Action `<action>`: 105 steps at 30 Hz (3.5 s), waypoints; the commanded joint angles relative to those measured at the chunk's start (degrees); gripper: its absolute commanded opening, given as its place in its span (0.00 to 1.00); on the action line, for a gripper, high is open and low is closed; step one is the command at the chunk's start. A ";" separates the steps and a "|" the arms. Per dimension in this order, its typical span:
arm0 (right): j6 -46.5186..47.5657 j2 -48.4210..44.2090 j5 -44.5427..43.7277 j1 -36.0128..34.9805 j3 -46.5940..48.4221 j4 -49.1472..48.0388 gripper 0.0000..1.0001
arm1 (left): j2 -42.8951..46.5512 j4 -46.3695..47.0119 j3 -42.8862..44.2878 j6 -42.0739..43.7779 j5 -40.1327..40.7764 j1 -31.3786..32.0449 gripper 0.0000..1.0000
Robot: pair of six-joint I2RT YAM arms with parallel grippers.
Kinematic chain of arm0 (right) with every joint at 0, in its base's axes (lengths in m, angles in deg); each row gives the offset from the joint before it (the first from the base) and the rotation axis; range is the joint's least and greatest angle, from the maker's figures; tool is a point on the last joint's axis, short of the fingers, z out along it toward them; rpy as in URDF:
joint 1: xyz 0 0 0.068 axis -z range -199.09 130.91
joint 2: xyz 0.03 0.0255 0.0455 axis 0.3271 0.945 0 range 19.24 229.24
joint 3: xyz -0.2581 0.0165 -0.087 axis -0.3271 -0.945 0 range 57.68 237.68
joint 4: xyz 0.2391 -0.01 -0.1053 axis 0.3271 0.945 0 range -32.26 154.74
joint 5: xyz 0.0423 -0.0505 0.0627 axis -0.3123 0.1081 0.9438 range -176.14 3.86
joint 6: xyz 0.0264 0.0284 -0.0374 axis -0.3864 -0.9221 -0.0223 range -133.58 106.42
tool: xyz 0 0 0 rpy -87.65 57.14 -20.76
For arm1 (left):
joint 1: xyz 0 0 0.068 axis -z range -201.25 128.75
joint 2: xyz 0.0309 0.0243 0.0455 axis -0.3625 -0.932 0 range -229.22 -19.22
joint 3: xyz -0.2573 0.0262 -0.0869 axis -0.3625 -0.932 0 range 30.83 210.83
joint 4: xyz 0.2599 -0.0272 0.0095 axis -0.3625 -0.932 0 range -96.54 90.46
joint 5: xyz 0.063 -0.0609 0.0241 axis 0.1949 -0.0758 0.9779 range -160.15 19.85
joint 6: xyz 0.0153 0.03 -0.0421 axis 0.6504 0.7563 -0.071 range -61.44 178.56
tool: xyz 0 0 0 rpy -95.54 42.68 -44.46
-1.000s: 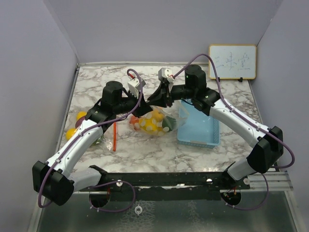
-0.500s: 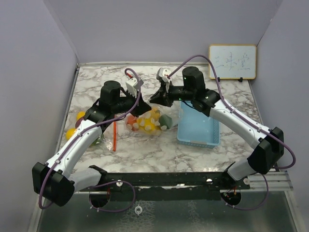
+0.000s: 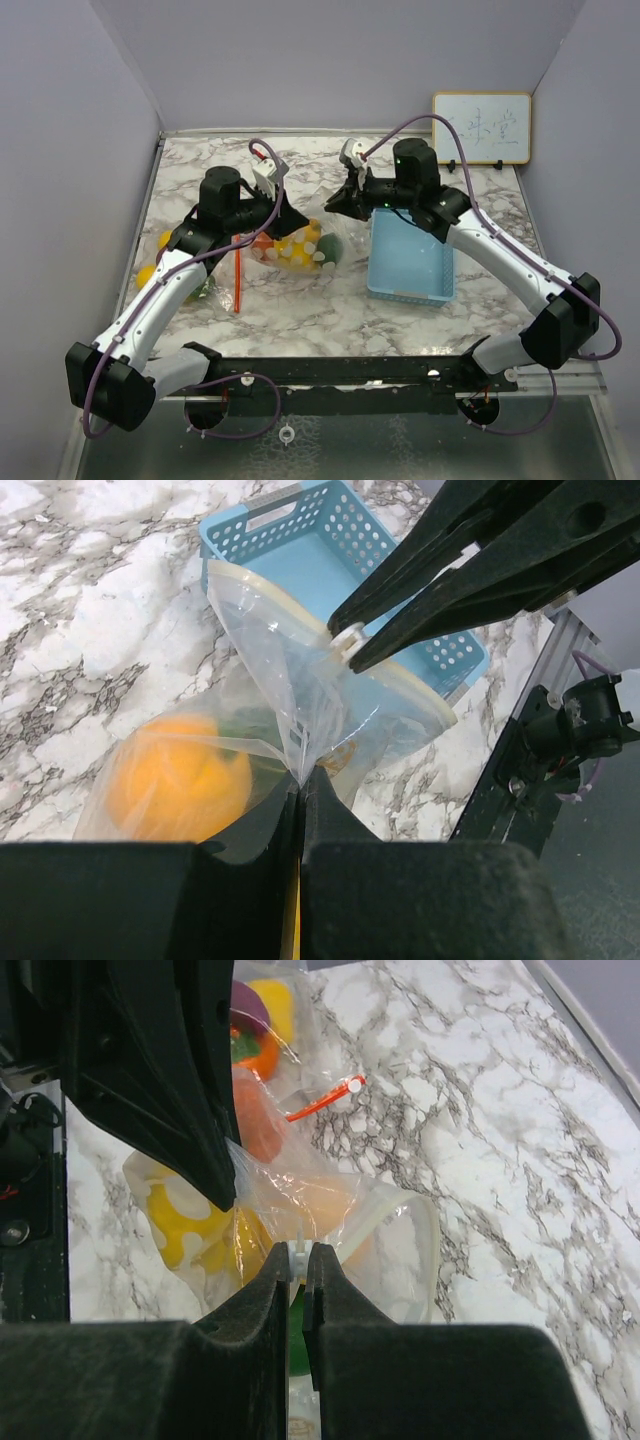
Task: Place the food in the zip-top bag and seal the zipper
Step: Zip the zipper food storage bag at the center of the board.
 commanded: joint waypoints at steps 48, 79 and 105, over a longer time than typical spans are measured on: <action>-2.76 8.73 11.39 1.14 11.66 7.01 0.05 | -4.29 12.64 1.13 6.60 -11.99 1.07 0.00; -4.25 -3.10 -17.01 3.00 -7.34 18.07 0.02 | -0.21 2.70 0.55 8.90 17.55 -7.10 0.00; -14.27 0.56 -29.46 3.49 1.12 18.32 1.00 | -10.68 -6.70 10.21 -2.74 26.50 -8.68 0.93</action>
